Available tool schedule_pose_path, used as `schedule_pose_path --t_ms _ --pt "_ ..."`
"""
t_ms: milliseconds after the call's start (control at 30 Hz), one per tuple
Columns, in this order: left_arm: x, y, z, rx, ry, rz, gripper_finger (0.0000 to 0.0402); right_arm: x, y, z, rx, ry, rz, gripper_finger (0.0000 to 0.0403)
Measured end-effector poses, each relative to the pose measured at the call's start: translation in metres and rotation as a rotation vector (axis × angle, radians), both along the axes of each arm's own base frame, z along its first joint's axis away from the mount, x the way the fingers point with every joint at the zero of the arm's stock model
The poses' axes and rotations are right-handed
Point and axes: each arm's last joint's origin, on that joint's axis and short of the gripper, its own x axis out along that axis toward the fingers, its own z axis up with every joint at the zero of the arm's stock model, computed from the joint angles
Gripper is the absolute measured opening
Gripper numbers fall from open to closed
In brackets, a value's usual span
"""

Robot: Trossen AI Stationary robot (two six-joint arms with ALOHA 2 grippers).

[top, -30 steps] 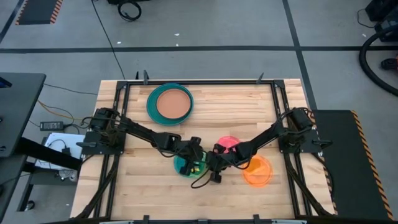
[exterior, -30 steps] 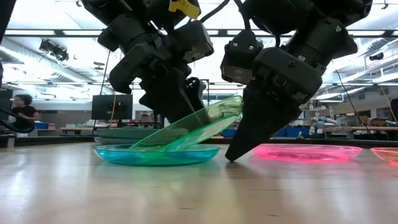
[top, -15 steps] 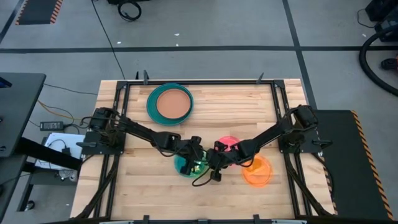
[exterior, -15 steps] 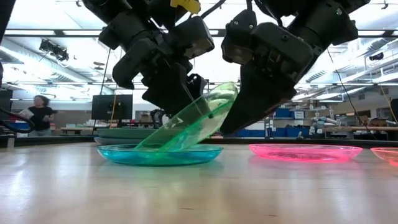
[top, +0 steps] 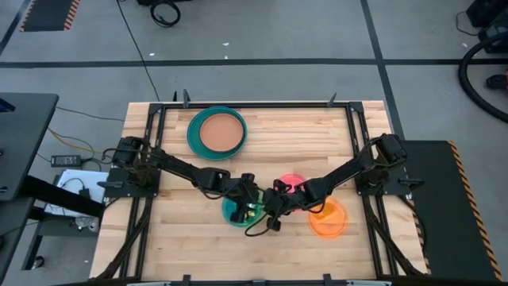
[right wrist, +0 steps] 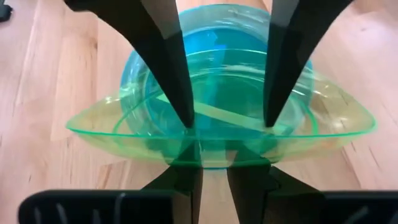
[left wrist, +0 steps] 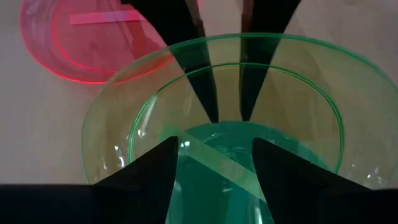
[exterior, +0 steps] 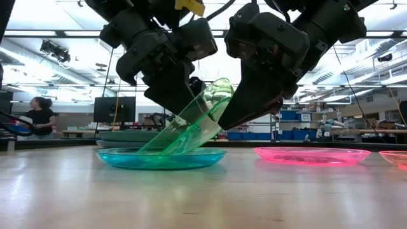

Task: Stack plastic plates
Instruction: Stack the light green plate on top of the brown plate

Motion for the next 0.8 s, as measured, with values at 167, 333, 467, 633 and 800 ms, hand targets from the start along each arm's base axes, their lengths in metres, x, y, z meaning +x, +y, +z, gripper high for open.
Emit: schedule_pose_path --t_ms 167,333,467,633,800 --pt "0.002 0.008 0.001 0.006 -0.01 0.022 0.0217 0.001 -0.001 0.001 -0.008 -0.013 0.008 0.0079" --pt "0.002 0.014 0.018 0.031 -0.018 0.024 0.0218 0.003 -0.005 0.004 -0.013 -0.029 0.007 0.0079" --pt "-0.003 0.014 0.033 0.068 -0.01 0.003 0.0218 0.004 -0.01 0.016 -0.05 -0.067 0.017 0.0079" --pt "-0.006 0.022 0.043 0.119 0.04 0.022 0.0218 0.006 -0.023 0.027 -0.123 -0.112 0.032 0.0079" --pt "-0.011 0.035 0.048 0.127 0.072 0.056 0.0218 0.013 -0.038 0.03 -0.153 -0.144 0.041 0.0079"
